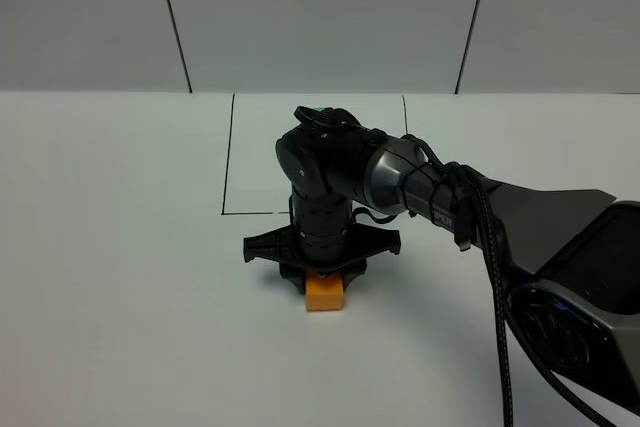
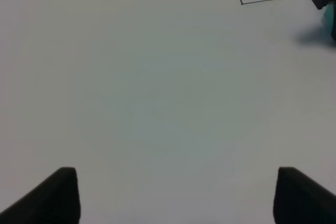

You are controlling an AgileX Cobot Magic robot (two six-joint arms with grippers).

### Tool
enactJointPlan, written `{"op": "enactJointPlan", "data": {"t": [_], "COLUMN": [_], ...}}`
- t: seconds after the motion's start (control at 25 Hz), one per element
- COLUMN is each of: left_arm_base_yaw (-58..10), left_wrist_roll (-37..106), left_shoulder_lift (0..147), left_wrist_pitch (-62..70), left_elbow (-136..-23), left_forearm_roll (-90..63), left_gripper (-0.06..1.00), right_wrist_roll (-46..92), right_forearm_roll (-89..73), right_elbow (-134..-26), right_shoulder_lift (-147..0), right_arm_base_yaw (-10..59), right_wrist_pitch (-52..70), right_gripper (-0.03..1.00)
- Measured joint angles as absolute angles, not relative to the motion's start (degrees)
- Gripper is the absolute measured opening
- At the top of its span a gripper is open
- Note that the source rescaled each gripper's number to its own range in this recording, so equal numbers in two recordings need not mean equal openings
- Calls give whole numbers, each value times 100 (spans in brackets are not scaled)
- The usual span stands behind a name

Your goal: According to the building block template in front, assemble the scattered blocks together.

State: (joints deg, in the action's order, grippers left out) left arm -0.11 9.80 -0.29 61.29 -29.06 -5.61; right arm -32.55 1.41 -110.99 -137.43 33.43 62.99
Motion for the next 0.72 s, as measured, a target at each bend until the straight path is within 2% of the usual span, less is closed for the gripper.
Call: {"op": "enactJointPlan", "data": {"t": [0.16,0.24,0.36,0.6,0.64,0.72], "left_arm_base_yaw": [-11,-11,-11,-11,-11,-11], "left_wrist_roll": [980,980,980,980,980,980], "left_shoulder_lift": [-29,-29,-29,-29,-29,-29], "left_wrist_pitch": [6129,6129,6129,6129,6129,6129], "left_elbow": [-2906,-2906,-2906,-2906,-2906,-2906], "left_forearm_roll": [-561,-561,-561,-561,-561,-561], "left_gripper": [64,64,64,64,64,64], "right_wrist_roll": [-3266,-3235,-3139,-3114,-3119,-3112], "right_forearm_roll": [-51,-124,-131,-109,-94,-79], "right_elbow": [-11099,-11099,-11099,-11099,-11099,-11105], "right_shoulder_lift": [-13743,-13743,-13743,-13744,-13744,-13744], "right_arm_base_yaw": [3343,3343,3343,3343,3343,3343], "right_wrist_pitch": [6299,6305,6322,6334,6309,6263], "right_gripper": [10,15,36,94,98,100]}}
